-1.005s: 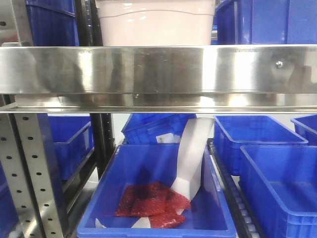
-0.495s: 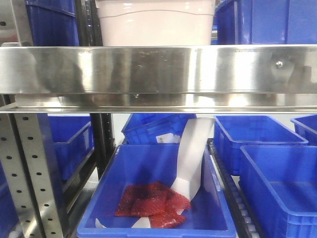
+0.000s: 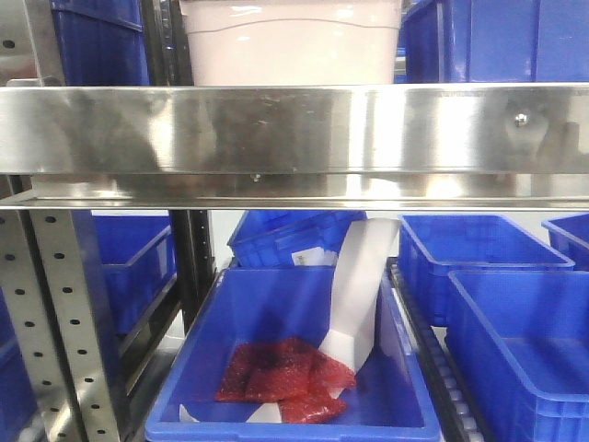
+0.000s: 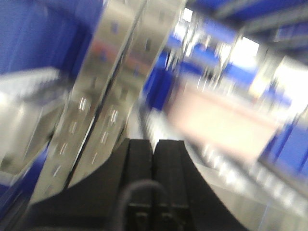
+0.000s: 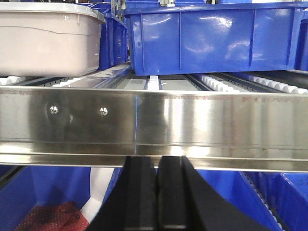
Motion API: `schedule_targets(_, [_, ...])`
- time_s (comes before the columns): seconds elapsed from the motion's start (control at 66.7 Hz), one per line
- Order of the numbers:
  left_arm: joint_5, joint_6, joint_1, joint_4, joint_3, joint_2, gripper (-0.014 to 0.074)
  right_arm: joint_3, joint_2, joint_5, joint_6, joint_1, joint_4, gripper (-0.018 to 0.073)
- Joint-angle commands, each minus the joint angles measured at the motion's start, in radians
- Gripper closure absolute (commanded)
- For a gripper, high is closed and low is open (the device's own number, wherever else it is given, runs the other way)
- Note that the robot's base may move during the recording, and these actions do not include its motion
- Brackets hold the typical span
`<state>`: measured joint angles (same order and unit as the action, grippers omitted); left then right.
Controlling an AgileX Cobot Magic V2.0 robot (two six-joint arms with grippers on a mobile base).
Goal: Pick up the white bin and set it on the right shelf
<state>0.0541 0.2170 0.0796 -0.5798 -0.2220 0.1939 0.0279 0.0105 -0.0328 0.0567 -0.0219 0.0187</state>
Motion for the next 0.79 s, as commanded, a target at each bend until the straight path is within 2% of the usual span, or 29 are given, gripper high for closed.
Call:
schedule_targets(0.0, [0.056, -0.217, -0.033, 0.303, -0.028, -0.002, 0.0715, 0.000, 0.018, 0.088, 0.000, -0.006, 0.008, 0.0494])
schedule_targets(0.045, [0.082, -0.217, -0.048, 0.357, -0.027, -0.024, 0.0715, 0.000, 0.018, 0.088, 0.000, -0.006, 0.008, 0.0494])
schedule_targets(0.075, [0.074, -0.217, -0.052, 0.362, -0.019, -0.040, 0.0715, 0.000, 0.018, 0.088, 0.000, -0.006, 0.008, 0.0494])
schedule_targets(0.225, [-0.120, -0.217, -0.059, 0.379, 0.084, -0.145, 0.0715, 0.000, 0.018, 0.088, 0.000, -0.006, 0.008, 0.0494])
schedule_targets(0.345, [-0.202, -0.217, -0.059, 0.501, 0.182, -0.217, 0.0715, 0.000, 0.018, 0.088, 0.000, -0.006, 0.008, 0.0494])
schedule_targets(0.435, [-0.204, -0.217, -0.059, 0.540, 0.255, -0.215, 0.0715, 0.000, 0.018, 0.088, 0.000, -0.006, 0.008, 0.0494])
schedule_targets(0.465, [-0.108, -0.217, -0.057, 0.542, 0.251, -0.217, 0.0715, 0.000, 0.018, 0.088, 0.000, -0.006, 0.008, 0.0494])
schedule_targets(0.54, [-0.031, -0.217, -0.044, 0.538, 0.250, -0.217, 0.0715, 0.000, 0.018, 0.089, 0.000, -0.006, 0.008, 0.0494])
schedule_targets(0.78, [-0.033, -0.217, 0.035, 0.534, 0.250, -0.217, 0.0715, 0.000, 0.018, 0.089, 0.000, -0.006, 0.008, 0.0494])
